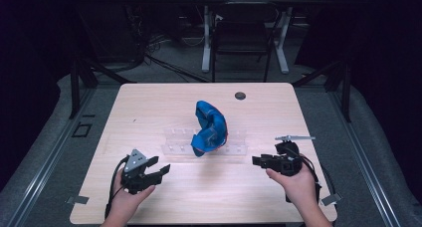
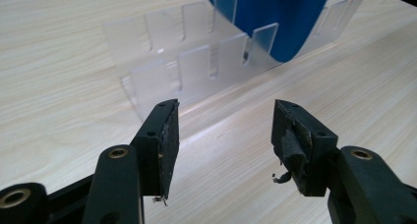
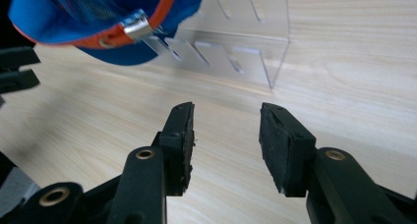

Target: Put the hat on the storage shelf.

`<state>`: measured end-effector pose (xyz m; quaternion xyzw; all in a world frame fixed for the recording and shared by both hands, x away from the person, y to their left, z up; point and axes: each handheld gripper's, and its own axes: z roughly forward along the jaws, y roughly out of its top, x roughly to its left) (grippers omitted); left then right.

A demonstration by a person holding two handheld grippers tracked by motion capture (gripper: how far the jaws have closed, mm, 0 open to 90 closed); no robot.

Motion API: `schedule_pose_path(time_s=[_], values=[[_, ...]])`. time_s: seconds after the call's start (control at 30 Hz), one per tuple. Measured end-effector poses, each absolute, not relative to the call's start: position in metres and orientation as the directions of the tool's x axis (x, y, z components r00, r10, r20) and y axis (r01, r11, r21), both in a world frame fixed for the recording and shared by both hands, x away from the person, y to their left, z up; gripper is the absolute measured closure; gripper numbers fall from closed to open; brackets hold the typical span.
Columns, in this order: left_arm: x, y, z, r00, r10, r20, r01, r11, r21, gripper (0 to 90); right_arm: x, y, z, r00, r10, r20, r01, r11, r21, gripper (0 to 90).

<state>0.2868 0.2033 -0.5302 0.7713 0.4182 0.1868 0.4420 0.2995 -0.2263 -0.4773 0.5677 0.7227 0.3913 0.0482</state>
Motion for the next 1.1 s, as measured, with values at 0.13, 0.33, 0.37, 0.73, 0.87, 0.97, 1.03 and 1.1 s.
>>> schedule_pose_path(time_s=[0.13, 0.33, 0.37, 0.73, 0.87, 0.97, 1.03, 1.1], values=[[0.286, 0.211, -0.535, 0.566, 0.820, -0.083, 0.495, -0.258, 0.830, 44.8, 0.287, -0.233, -0.487, -0.345, 0.863, 0.368, 0.774, 0.040, 0.632, 55.7], [0.285, 0.224, -0.541, 0.546, 0.833, -0.093, 0.514, -0.245, 0.822, 44.5, 0.274, -0.240, -0.501, -0.336, 0.867, 0.368, 0.764, 0.022, 0.645, 55.3], [0.285, 0.227, -0.543, 0.540, 0.836, -0.097, 0.518, -0.240, 0.821, 44.4, 0.273, -0.241, -0.503, -0.340, 0.867, 0.364, 0.762, 0.028, 0.647, 55.3], [0.286, 0.232, -0.550, 0.524, 0.843, -0.120, 0.532, -0.214, 0.820, 44.5, 0.263, -0.237, -0.527, -0.368, 0.877, 0.310, 0.721, 0.058, 0.690, 54.4], [0.286, 0.233, -0.552, 0.520, 0.845, -0.126, 0.536, -0.208, 0.818, 44.5, 0.261, -0.235, -0.532, -0.379, 0.878, 0.292, 0.711, 0.074, 0.699, 53.6], [0.286, 0.233, -0.553, 0.521, 0.844, -0.125, 0.538, -0.212, 0.816, 44.6, 0.261, -0.233, -0.537, -0.384, 0.875, 0.295, 0.707, 0.073, 0.704, 53.5], [0.286, 0.233, -0.554, 0.522, 0.843, -0.129, 0.540, -0.210, 0.815, 44.5, 0.260, -0.233, -0.541, -0.386, 0.873, 0.297, 0.709, 0.074, 0.702, 53.4], [0.286, 0.233, -0.555, 0.525, 0.841, -0.129, 0.542, -0.213, 0.813, 44.6, 0.259, -0.233, -0.542, -0.393, 0.871, 0.295, 0.702, 0.076, 0.708, 53.0]])
